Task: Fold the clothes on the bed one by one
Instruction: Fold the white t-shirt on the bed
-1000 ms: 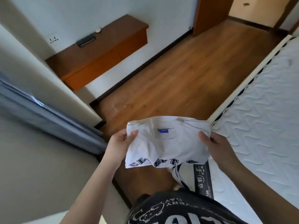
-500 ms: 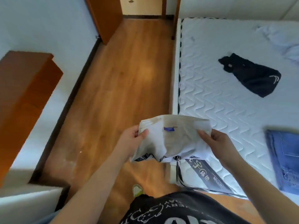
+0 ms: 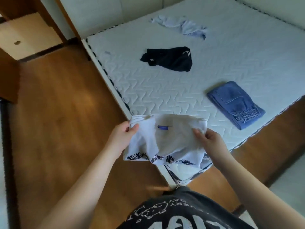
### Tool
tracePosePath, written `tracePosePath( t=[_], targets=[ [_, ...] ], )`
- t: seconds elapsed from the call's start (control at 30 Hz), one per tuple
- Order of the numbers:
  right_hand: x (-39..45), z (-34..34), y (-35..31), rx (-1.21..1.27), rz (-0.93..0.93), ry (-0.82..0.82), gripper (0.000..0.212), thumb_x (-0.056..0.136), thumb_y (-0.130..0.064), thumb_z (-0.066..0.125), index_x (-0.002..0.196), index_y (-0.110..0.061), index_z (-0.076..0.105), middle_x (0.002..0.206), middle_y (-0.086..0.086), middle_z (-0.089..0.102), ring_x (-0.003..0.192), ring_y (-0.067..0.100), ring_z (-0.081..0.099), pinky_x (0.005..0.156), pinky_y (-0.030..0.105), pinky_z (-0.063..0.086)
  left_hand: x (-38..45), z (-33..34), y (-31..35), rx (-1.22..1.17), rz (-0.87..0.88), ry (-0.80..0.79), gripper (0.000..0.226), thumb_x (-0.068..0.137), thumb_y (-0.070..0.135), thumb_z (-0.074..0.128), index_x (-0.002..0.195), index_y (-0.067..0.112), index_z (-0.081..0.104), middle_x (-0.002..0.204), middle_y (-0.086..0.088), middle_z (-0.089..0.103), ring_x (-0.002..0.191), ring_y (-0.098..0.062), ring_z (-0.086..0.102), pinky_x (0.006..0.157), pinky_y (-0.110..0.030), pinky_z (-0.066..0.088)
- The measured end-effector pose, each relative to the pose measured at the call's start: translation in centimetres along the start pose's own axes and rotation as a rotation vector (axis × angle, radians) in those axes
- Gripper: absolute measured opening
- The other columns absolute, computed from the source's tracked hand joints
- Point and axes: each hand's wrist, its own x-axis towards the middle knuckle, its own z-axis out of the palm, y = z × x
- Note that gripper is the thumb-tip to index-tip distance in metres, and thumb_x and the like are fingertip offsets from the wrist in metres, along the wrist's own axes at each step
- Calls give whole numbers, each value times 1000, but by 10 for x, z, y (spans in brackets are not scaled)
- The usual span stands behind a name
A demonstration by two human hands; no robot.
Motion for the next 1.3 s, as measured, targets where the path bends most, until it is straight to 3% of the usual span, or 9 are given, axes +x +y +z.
tracePosePath(
  t=[0.17, 0.33, 0.53, 0.63, 0.77, 0.87, 0.97, 1.13, 1.3],
  targets=[
    [16, -22, 12, 18, 39, 86, 46, 93, -50, 57, 87, -5, 65, 66, 7, 48, 61, 17, 41, 60, 34, 29, 44, 26, 12, 59, -10, -116, 15, 95, 32, 61, 105, 26, 71, 105, -2, 74, 107, -27, 66, 98, -46, 48],
    [24, -36, 22, 119, 104, 181, 61, 91, -55, 59, 90, 6, 62, 67, 20, 49, 64, 17, 42, 62, 34, 30, 91, 51, 33, 66, -10, -255, 16, 90, 37, 62, 100, 29, 72, 102, -2, 75, 96, -20, 68, 82, -37, 49],
    [28, -16, 41, 247, 240, 406, 47, 88, -59, 60, 78, -13, 67, 62, 2, 58, 57, 13, 48, 54, 27, 36, 157, 66, 26, 318, 43, -469, 31, 88, 52, 57, 99, 24, 68, 100, -18, 70, 97, -38, 66, 90, -52, 51],
    [25, 4, 46, 282, 311, 519, 49, 87, -59, 60, 86, -11, 69, 72, 5, 63, 65, 14, 53, 63, 33, 40, 200, 62, 21, 493, 168, -553, 25, 96, 43, 56, 96, 20, 67, 92, -15, 71, 91, -32, 66, 78, -41, 52],
    [18, 37, 44, 343, 363, 690, 32, 91, -48, 63, 87, -19, 73, 85, 12, 72, 73, 15, 61, 69, 36, 46, 240, 63, 21, 487, 187, -707, 14, 98, 33, 57, 103, 25, 68, 95, -1, 74, 95, -23, 67, 87, -38, 50],
    [16, 58, 45, 327, 431, 732, 48, 91, -49, 62, 92, -1, 67, 79, 25, 62, 67, 19, 49, 62, 34, 38, 262, 68, 19, 516, 215, -781, 11, 98, 30, 58, 104, 28, 67, 98, 4, 73, 97, -17, 65, 84, -32, 47],
    [8, 72, 51, 274, 507, 727, 52, 91, -48, 62, 91, 5, 64, 66, 8, 55, 55, 14, 39, 49, 24, 30, 275, 72, 15, 508, 205, -816, 13, 98, 25, 57, 107, 25, 67, 102, 4, 72, 98, -16, 65, 85, -31, 47],
    [-5, 81, 67, 302, 533, 729, 36, 92, -39, 66, 91, -3, 71, 74, 9, 67, 63, 16, 49, 58, 28, 37, 276, 84, 10, 549, 219, -870, 11, 98, 22, 59, 101, 28, 67, 91, 10, 71, 86, -12, 64, 75, -26, 47],
    [-13, 80, 86, 338, 469, 752, 8, 92, -28, 67, 91, -24, 75, 83, -8, 75, 72, 1, 67, 63, 16, 53, 264, 99, 4, 631, 270, -867, 12, 98, 23, 58, 104, 19, 68, 100, -4, 73, 98, -23, 65, 88, -34, 49]
  ],
)
